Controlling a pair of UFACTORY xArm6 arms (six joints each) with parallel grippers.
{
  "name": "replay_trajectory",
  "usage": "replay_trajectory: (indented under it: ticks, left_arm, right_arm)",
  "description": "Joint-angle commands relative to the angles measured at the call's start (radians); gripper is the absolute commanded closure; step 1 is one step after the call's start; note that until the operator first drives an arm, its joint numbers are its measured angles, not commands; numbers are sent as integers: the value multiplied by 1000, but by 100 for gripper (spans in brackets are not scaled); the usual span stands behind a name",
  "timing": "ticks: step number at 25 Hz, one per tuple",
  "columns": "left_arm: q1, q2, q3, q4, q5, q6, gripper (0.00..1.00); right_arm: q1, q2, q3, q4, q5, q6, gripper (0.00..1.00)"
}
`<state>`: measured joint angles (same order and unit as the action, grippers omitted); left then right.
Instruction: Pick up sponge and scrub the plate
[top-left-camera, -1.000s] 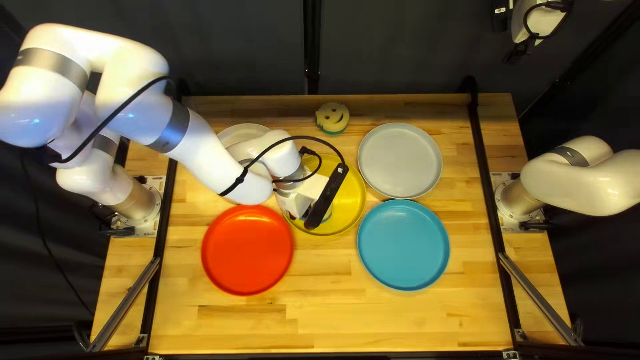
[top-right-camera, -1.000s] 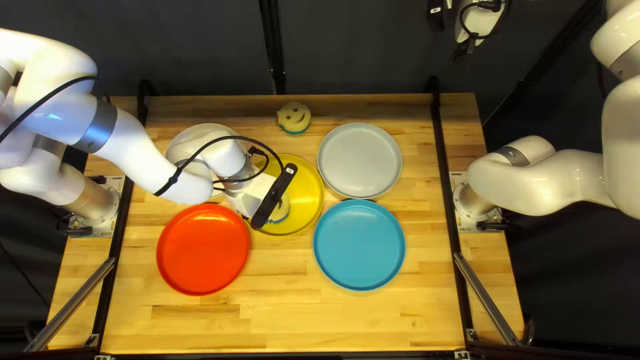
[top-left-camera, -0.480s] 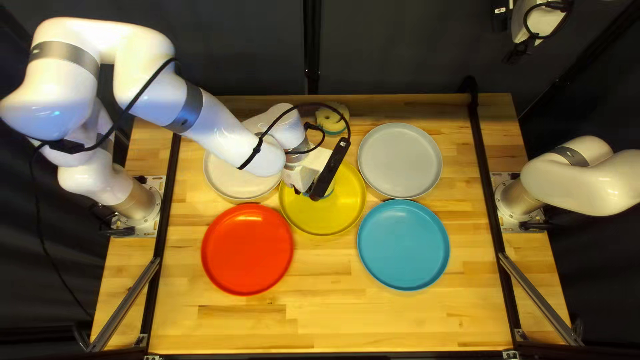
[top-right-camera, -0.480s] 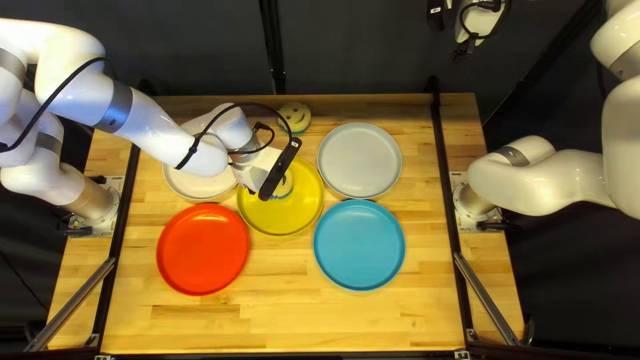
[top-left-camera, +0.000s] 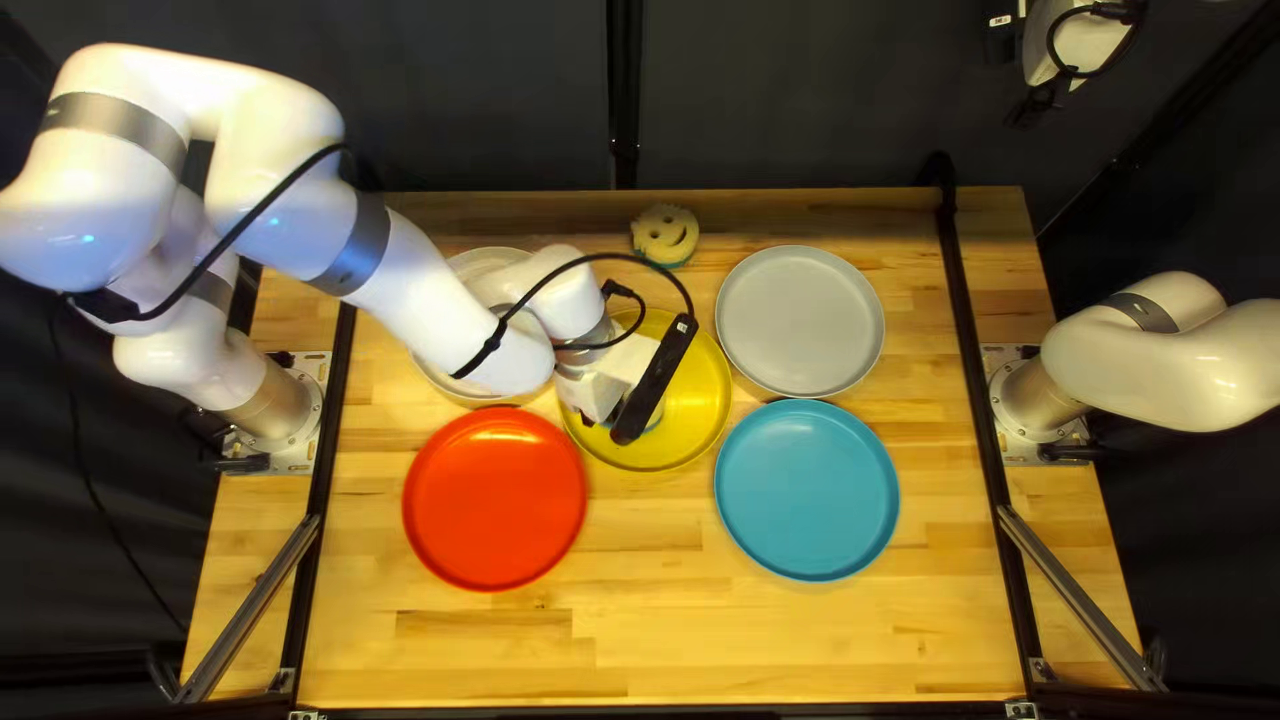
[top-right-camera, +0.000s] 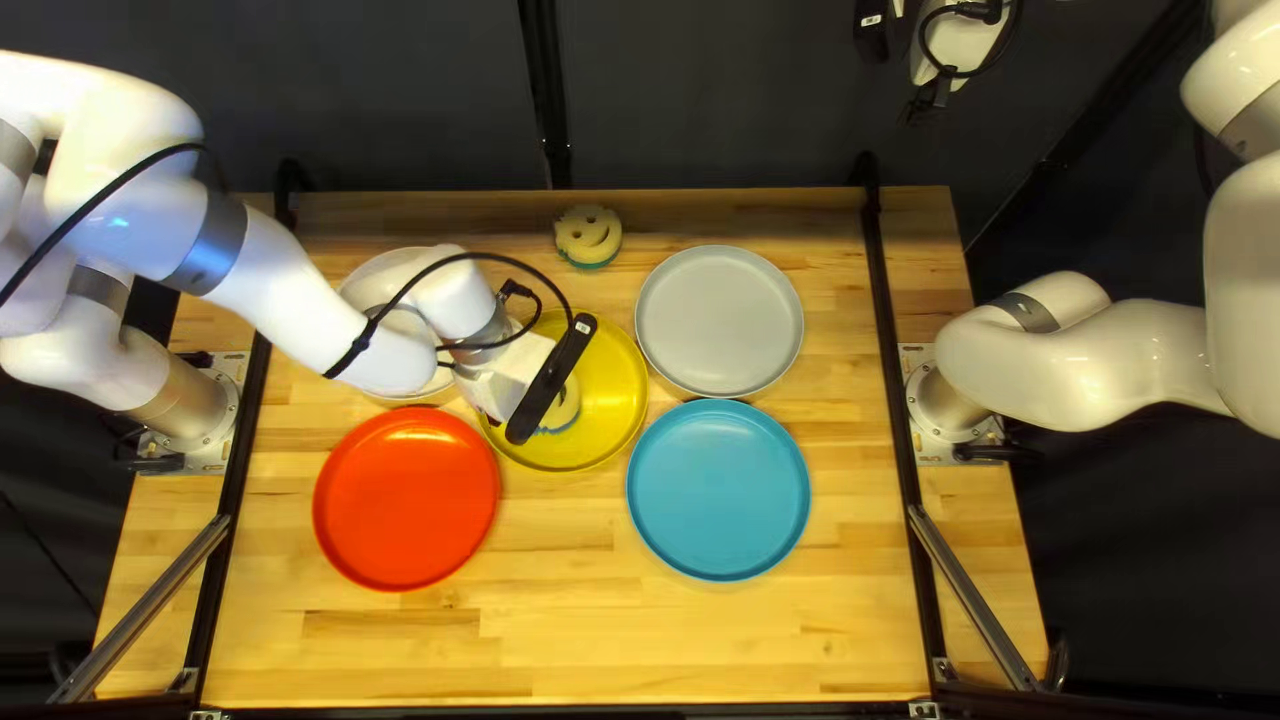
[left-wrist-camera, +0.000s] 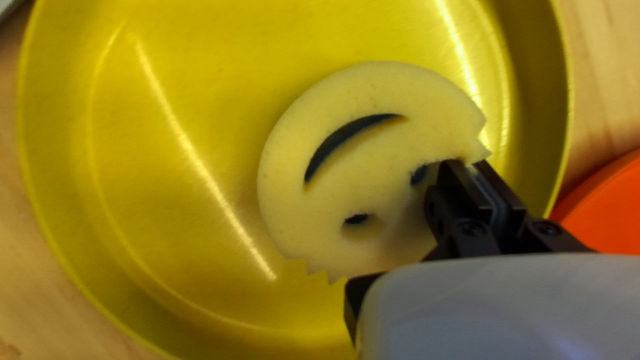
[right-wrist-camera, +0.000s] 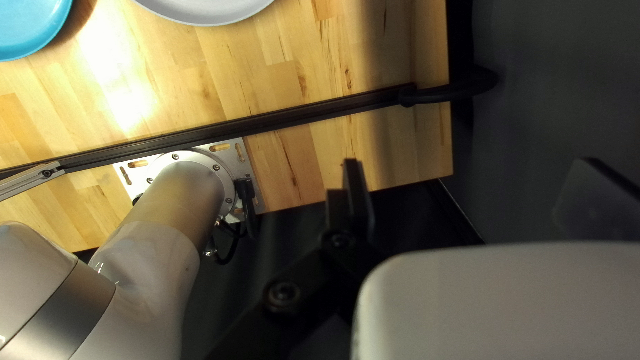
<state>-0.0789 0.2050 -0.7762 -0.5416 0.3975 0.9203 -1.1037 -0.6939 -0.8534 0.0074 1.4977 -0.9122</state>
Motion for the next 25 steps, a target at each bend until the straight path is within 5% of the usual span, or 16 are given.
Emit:
replay_trajectory:
  ticks: [1,16,25]
  left_arm:
    - [34,13,-37,29,28,5,100]
    - [203,84,-164,86,130,77,100]
    - [133,71,-125,77,100,37,100]
  right_arm:
    - [0,0,0,0,0,0,0]
    - [0,0,0,0,0,0,0]
    - [0,0,0,0,0,0,0]
